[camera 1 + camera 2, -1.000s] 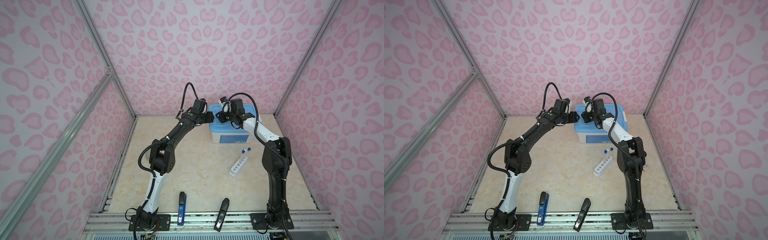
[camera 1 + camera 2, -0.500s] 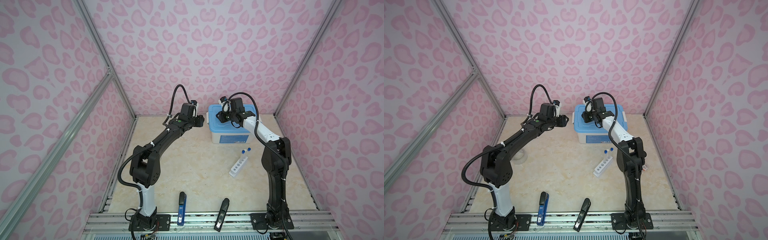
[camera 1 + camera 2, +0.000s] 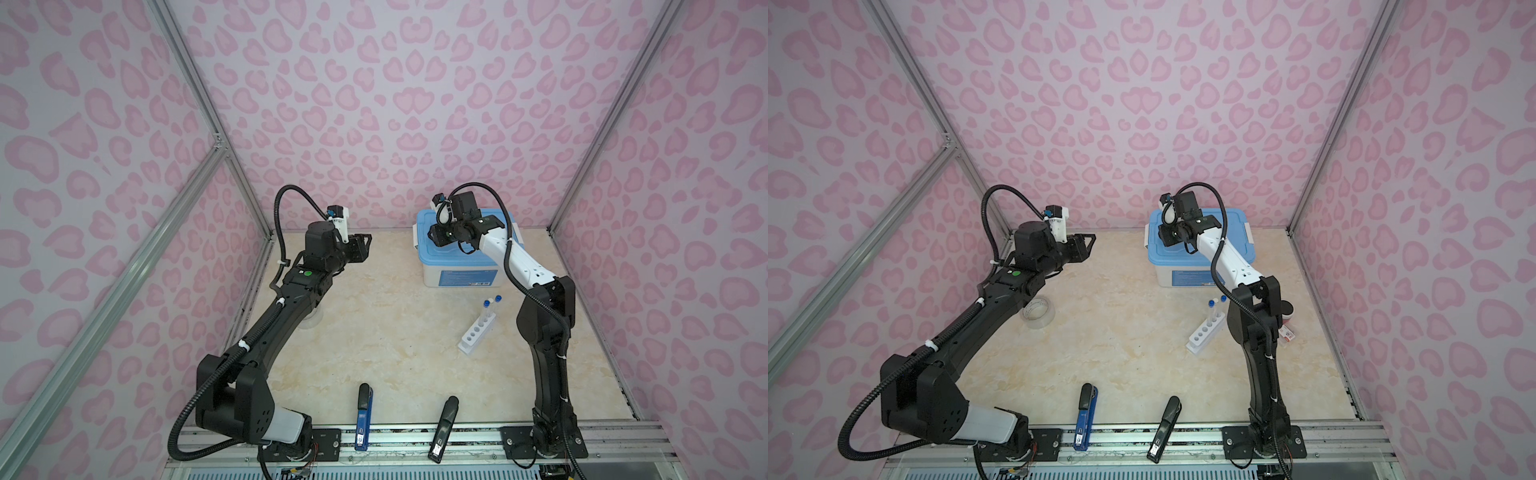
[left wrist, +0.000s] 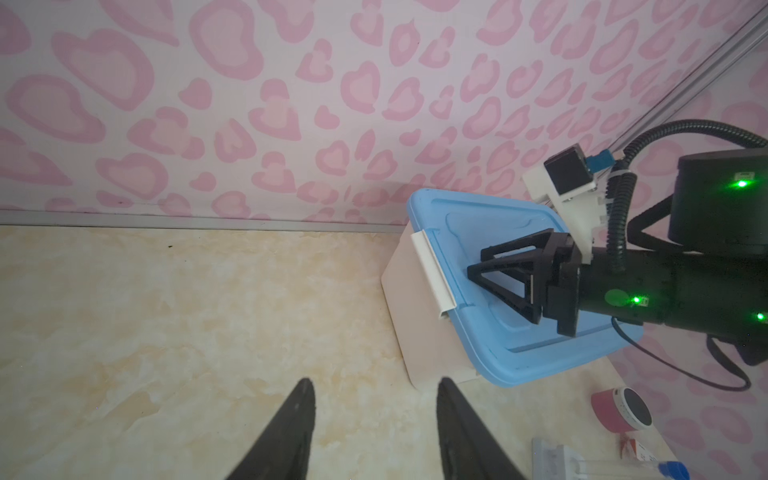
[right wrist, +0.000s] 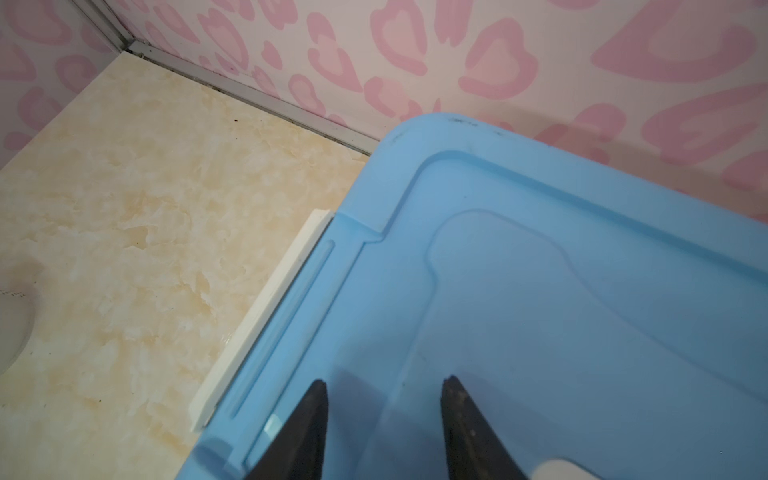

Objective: Organize the chemistry lab equipment

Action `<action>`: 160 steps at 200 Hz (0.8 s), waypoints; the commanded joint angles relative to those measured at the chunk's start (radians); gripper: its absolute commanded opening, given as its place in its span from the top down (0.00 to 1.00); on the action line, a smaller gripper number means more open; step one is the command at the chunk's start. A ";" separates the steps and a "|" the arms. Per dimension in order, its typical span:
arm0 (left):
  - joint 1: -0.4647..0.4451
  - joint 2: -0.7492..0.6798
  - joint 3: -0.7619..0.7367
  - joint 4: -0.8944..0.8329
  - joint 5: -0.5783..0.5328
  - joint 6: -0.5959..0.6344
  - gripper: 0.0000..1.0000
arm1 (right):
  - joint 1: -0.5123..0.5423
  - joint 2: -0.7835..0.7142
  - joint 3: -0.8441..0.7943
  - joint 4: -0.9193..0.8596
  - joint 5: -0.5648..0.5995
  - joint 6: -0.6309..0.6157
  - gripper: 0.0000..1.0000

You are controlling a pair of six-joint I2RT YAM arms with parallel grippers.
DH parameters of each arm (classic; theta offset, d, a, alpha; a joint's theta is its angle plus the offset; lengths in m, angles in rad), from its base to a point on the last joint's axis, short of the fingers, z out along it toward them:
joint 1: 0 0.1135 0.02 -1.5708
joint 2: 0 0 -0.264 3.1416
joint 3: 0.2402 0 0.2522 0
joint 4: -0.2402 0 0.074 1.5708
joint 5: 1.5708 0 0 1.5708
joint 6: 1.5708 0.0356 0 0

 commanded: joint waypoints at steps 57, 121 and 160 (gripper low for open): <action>0.068 0.013 -0.045 0.117 0.109 -0.084 0.52 | 0.049 0.081 0.131 -0.218 0.058 0.068 0.37; 0.095 0.017 -0.059 0.134 0.139 -0.088 0.52 | 0.053 0.132 0.285 -0.247 0.018 0.143 0.36; 0.098 0.034 -0.055 0.147 0.160 -0.097 0.52 | 0.083 0.171 0.355 -0.273 0.067 0.172 0.33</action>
